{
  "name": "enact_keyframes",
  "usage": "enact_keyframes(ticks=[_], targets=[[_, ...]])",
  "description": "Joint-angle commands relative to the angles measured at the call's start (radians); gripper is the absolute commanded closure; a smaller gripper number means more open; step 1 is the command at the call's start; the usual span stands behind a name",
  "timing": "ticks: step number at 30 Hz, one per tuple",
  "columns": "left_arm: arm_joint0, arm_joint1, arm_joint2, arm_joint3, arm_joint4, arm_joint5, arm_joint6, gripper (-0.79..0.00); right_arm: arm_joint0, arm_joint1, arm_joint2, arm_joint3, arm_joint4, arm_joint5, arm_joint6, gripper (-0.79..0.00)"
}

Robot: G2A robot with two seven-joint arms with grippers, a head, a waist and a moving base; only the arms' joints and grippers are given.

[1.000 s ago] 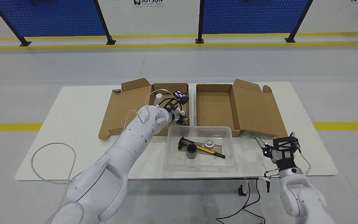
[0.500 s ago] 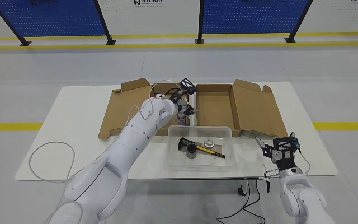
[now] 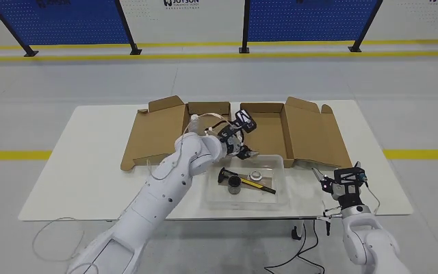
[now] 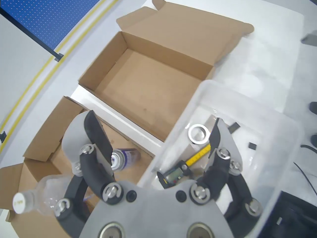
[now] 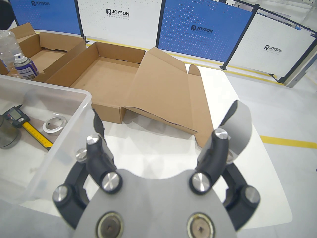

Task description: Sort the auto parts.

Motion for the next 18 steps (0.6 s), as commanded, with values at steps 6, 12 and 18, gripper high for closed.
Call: enact_keyframes(ticks=[6, 12, 18], targets=[[0.187, 0.032, -0.045, -0.194, -0.047, -0.002, -0.137, -0.705, 0.0, 0.0, 0.0, 0.0, 0.0, 0.0, 0.0, -0.785], [0.226, 0.039, -0.055, -0.177, -0.066, 0.017, -0.152, -0.582, 0.0, 0.0, 0.0, 0.0, 0.0, 0.0, 0.0, -0.785], [0.231, 0.048, -0.098, -0.146, -0.122, 0.041, -0.188, -0.563, 0.0, 0.0, 0.0, 0.0, 0.0, 0.0, 0.0, -0.785]])
